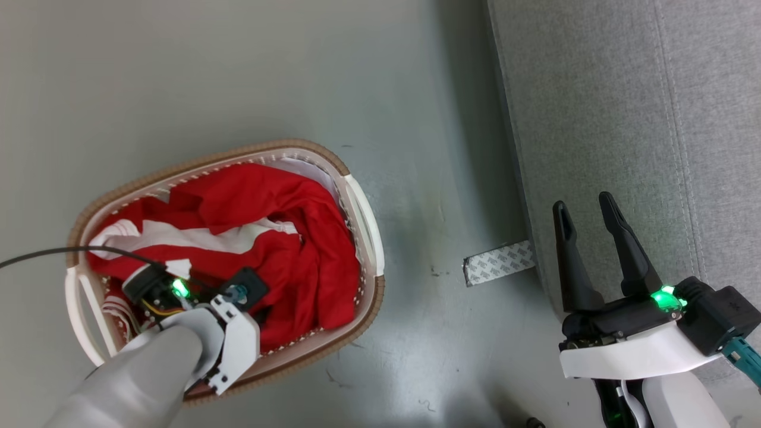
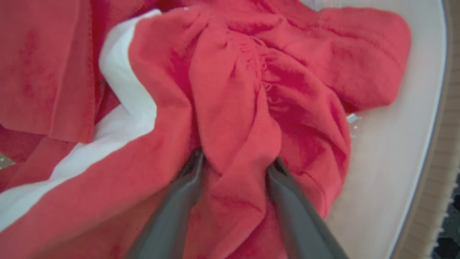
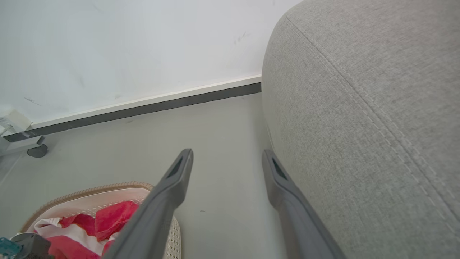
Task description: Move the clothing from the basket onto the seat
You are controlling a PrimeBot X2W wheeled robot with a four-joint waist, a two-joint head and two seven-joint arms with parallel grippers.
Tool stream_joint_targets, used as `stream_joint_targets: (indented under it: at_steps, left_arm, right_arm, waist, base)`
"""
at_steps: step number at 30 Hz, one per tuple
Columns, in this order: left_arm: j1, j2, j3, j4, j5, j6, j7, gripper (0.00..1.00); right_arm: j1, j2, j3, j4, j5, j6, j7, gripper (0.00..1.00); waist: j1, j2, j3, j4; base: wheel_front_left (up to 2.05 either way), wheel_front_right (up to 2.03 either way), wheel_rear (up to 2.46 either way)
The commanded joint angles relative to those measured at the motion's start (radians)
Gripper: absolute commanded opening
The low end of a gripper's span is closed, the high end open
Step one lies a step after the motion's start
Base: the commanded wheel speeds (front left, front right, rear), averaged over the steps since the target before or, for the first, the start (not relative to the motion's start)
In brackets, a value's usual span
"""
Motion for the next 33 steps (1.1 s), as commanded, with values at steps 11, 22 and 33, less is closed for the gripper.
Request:
stream_joint_targets:
  at_steps: [11, 22, 33]
  left_arm:
    - [0.014, -0.065, 0.08, 0.01, -0.166, 0.006, -0.109, 0.0]
    - [0.17, -0.074, 0.175, -0.156, -0.184, 0.029, -0.111, 0.0]
    - [0.229, -0.082, 0.183, -0.286, -0.221, 0.044, -0.095, 0.0]
  right_arm:
    - [0.012, -0.003, -0.05, 0.038, -0.03, -0.002, 0.0, 1.0]
    - [0.138, -0.004, -0.101, 0.127, -0.053, -0.002, 0.0, 1.0]
    - [0.261, -0.004, -0.121, 0.165, -0.079, -0.002, 0.0, 1.0]
  waist:
    - [-0.0001, 0.0, -0.159, 0.071]
    - [-0.0001, 0.0, -0.54, 0.173]
    - [-0.0001, 0.0, -0.769, 0.236]
  base:
    - [0.0, 0.0, 0.0]
    - [0.0, 0.0, 0.0]
    - [0.0, 0.0, 0.0]
